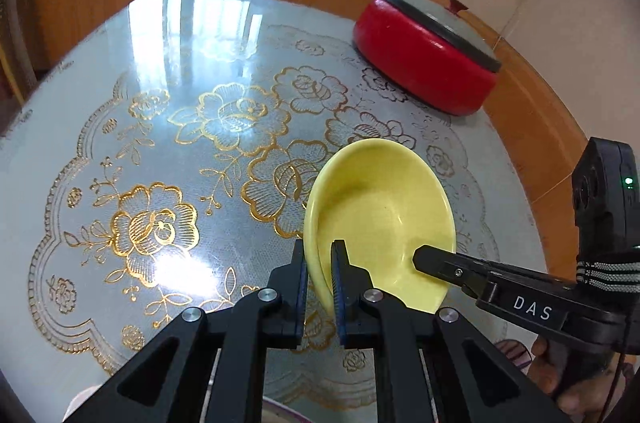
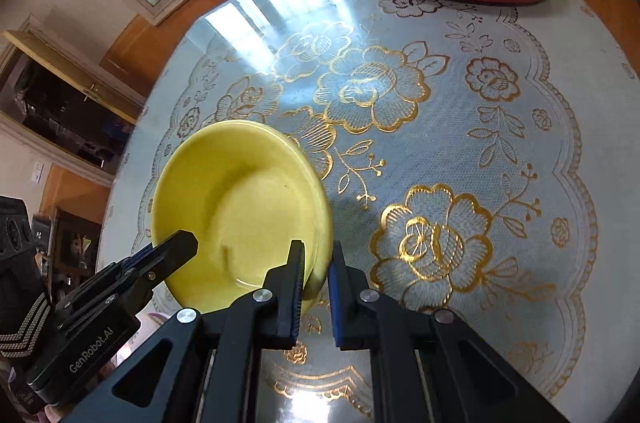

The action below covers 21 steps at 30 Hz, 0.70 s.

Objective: Organize plates and bowls
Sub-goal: 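Close both grippers on the rim of the yellow bowl, then lift the yellow bowl with both grippers and carry it over the red bowl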

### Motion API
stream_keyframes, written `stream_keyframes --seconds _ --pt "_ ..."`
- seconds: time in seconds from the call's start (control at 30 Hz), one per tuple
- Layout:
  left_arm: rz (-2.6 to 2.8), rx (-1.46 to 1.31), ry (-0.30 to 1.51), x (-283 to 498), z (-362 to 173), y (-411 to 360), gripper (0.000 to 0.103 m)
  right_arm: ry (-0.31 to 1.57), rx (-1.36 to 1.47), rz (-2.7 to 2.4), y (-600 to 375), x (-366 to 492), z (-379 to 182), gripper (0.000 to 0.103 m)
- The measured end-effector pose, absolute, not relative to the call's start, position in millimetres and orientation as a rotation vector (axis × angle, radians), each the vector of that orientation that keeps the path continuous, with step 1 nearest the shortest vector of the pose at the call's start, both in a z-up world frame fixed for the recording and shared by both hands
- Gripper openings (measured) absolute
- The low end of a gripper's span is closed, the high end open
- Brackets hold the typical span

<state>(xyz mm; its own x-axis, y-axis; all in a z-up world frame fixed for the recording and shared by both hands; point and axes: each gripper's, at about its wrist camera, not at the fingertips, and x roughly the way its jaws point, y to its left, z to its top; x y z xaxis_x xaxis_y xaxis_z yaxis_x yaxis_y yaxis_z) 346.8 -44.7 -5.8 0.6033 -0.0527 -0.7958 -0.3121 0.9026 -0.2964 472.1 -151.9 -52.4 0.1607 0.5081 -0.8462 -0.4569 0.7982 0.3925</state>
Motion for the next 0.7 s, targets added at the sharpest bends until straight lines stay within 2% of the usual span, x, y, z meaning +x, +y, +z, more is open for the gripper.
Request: stream_keyframes --seconds 0.3,0.7 --pt "0.119 -0.388 0.851 312 18 -68 0.011 1.141 0.019 0.696 -175 434 -22 0.011" --pt "0.051 -0.373 0.845 281 26 -90 0.012 1.130 0.032 0.692 -207 396 -12 0.011"
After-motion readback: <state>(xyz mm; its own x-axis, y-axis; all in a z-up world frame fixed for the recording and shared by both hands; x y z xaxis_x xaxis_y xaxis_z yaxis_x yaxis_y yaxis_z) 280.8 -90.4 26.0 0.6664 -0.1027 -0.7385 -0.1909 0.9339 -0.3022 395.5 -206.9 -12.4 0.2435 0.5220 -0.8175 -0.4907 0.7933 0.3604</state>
